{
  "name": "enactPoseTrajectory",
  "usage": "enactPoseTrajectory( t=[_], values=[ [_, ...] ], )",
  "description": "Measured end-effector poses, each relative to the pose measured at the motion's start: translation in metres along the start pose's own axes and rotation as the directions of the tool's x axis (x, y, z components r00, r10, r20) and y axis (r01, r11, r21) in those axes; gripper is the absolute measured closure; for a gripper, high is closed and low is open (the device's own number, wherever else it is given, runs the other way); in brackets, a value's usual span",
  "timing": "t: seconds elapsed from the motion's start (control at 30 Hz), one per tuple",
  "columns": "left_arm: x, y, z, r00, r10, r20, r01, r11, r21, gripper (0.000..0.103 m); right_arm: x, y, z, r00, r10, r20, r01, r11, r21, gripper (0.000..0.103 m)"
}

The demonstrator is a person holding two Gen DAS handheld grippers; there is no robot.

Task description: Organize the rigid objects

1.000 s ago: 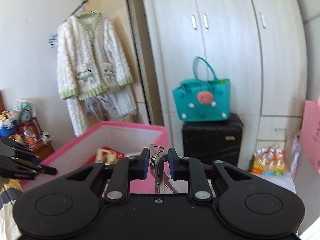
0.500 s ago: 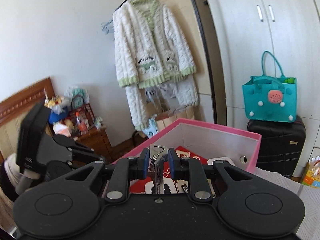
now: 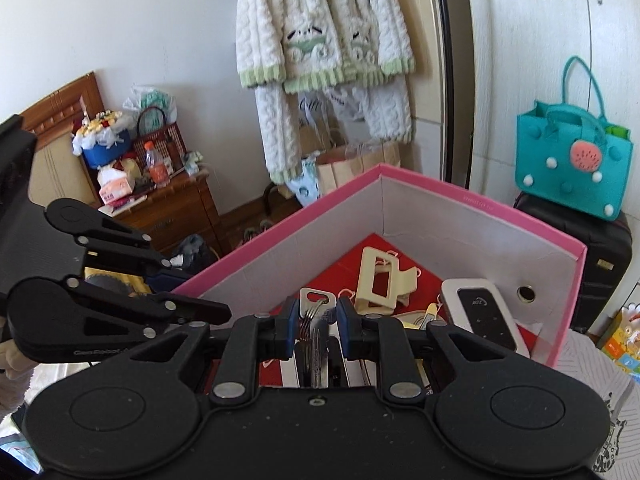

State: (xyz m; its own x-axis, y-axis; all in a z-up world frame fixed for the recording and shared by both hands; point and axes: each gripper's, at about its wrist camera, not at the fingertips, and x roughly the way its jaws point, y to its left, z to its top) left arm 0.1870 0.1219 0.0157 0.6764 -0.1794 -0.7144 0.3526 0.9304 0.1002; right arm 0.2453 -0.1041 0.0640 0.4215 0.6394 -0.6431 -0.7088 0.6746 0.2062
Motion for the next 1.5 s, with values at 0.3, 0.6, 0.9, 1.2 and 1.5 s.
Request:
enactPoseTrajectory(
  t=[0.3,0.6,0.9,1.2,1.5],
  values=[
    [0.001,0.001,0.000,1.000,-0.005,0.000,0.005,1.000,-0.002,0.091,-0.037,-0.010,-0.008,0.991,-0.034,0.129,0.023,0.996,0.085,0.066],
    [0.001,0.002,0.001,1.000,-0.004,-0.006,0.004,1.000,-0.017,0.091,-0.067,-0.007,-0.028,0.981,-0.058,0.186,0.035,0.992,0.125,0.060],
    [0.000,0.000,0.004,1.000,0.011,-0.027,-0.012,1.000,-0.013,0.091,-0.080,-0.003,-0.043,0.977,-0.055,0.204,0.025,0.989,0.146,0.059],
    [-0.004,0.001,0.005,1.000,0.015,-0.023,-0.016,0.999,-0.041,0.091,-0.090,0.003,-0.051,0.975,-0.067,0.211,0.036,0.989,0.147,0.056],
    [-0.033,0.000,0.009,1.000,0.012,-0.013,-0.013,0.996,-0.091,0.048,-0.099,0.013,-0.055,0.973,-0.081,0.216,0.049,0.988,0.146,0.039]
  ],
)
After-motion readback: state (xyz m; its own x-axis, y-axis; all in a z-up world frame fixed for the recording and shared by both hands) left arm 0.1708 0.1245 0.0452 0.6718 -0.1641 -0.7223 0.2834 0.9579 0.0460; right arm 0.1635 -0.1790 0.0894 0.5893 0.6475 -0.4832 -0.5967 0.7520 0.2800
